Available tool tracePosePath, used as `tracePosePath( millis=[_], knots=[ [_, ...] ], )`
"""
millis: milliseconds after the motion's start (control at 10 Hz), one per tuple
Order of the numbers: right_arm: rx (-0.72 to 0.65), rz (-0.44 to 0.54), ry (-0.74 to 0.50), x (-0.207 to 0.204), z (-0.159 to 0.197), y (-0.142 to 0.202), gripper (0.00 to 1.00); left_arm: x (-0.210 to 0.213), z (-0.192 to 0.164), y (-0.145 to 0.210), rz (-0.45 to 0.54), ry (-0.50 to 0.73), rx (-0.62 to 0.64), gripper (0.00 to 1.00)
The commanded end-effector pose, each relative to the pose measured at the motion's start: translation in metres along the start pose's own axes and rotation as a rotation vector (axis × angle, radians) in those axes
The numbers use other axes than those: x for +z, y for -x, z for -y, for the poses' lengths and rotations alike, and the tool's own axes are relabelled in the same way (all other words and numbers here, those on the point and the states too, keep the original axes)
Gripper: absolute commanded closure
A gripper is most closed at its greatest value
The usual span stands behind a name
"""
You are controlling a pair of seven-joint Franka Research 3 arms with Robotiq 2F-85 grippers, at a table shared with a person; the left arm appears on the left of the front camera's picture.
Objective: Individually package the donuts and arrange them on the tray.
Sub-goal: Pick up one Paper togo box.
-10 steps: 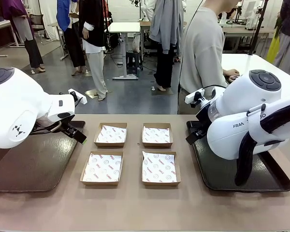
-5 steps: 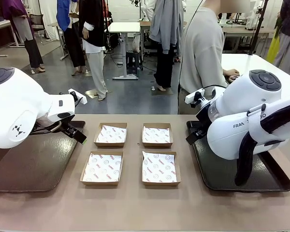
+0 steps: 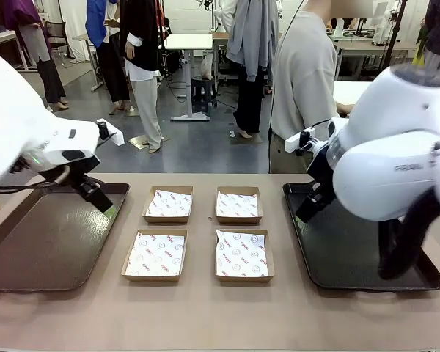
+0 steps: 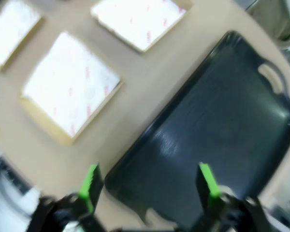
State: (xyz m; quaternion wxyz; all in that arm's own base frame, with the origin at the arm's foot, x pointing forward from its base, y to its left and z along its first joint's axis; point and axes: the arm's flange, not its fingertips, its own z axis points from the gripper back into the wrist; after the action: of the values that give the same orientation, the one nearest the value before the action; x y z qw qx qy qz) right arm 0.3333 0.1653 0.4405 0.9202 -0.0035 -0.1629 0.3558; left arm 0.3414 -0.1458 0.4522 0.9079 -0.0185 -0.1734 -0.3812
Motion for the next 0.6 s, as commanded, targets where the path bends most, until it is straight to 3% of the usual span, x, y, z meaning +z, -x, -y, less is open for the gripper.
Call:
tracePosePath(
  millis=[0, 100, 200, 300, 500],
  knots=[
    [-0.002, -0.049, -0.045, 0.017, -0.046, 0.111, 0.00, 0.010, 0.039, 0.098, -0.080, 0.111, -0.020, 0.00],
    [-0.009, -0.060, -0.063, 0.020, -0.053, 0.125, 0.00, 0.009, 0.052, 0.109, -0.089, 0.118, -0.008, 0.00],
    [-0.015, -0.039, 0.001, 0.016, -0.051, 0.122, 0.00, 0.005, 0.049, 0.107, -0.060, 0.085, 0.037, 0.00],
    [0.011, -0.072, -0.042, 0.042, -0.020, 0.023, 0.00, 0.032, 0.018, 0.025, -0.098, 0.100, -0.012, 0.00],
    [0.011, -0.072, -0.042, 0.042, -0.020, 0.023, 0.00, 0.032, 0.018, 0.025, -0.098, 0.100, -0.012, 0.00]
  ],
)
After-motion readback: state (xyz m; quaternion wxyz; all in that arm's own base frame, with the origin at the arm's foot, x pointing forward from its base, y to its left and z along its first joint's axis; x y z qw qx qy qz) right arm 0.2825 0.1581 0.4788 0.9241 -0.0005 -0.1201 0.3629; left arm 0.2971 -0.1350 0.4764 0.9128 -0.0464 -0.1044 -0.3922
